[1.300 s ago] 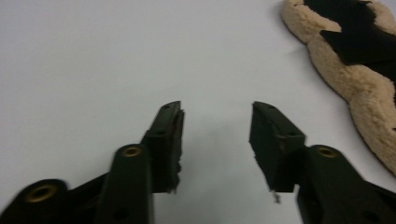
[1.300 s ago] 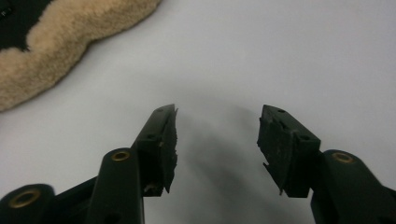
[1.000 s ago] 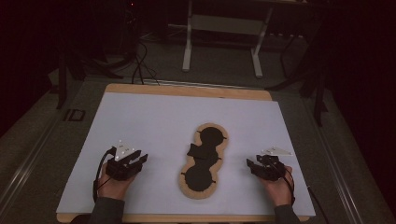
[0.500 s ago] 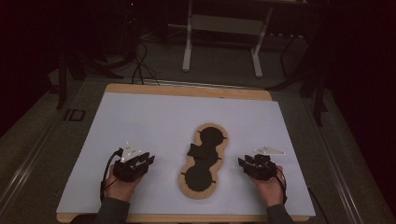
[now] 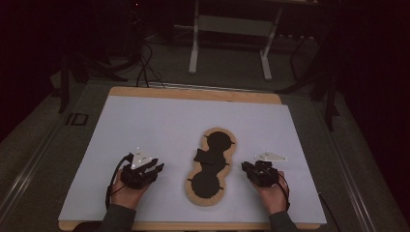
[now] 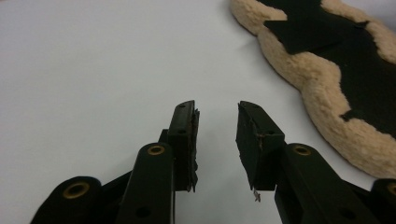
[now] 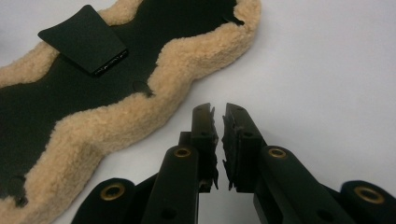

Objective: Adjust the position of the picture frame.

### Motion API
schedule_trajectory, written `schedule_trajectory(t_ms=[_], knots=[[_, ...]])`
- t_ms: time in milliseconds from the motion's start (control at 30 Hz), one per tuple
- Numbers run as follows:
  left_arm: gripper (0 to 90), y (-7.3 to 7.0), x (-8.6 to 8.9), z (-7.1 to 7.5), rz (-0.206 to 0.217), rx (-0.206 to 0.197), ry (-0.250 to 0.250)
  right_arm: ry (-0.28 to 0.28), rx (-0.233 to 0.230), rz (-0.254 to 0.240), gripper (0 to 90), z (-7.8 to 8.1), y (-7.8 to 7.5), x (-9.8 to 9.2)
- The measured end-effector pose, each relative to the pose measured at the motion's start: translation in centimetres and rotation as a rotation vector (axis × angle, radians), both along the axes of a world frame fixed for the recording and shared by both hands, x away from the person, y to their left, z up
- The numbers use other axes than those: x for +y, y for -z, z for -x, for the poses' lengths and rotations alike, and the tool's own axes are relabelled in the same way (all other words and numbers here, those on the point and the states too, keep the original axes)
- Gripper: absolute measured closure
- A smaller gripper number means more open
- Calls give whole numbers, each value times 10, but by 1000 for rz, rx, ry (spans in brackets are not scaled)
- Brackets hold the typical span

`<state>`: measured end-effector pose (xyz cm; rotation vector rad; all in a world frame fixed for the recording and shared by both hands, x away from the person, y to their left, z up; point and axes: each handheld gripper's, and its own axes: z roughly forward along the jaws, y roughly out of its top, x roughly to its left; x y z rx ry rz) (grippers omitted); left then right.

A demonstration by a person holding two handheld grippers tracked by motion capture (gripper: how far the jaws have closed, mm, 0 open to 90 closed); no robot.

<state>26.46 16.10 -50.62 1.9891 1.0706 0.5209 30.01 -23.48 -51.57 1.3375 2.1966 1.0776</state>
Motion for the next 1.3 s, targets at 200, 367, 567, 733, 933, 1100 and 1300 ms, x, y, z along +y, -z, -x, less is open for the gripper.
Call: schedule_trajectory(t_ms=[200,367,567,733,933,1100,1300], knots=[[719,0,-4,2,14,-2,30,-15,11,23,878,-2,4,8],[760,1,-9,3,37,5,61,-41,28,35,895,-1,6,13],[850,4,-18,4,40,22,89,-65,43,34,895,-1,9,18],[899,10,-31,4,10,39,113,-88,54,40,894,1,11,24],[900,16,-44,3,-38,49,140,-107,62,54,894,4,12,27],[900,20,-53,4,-55,54,164,-118,64,63,894,4,13,29],[900,26,-62,4,-84,71,187,-130,65,85,894,4,15,33]])
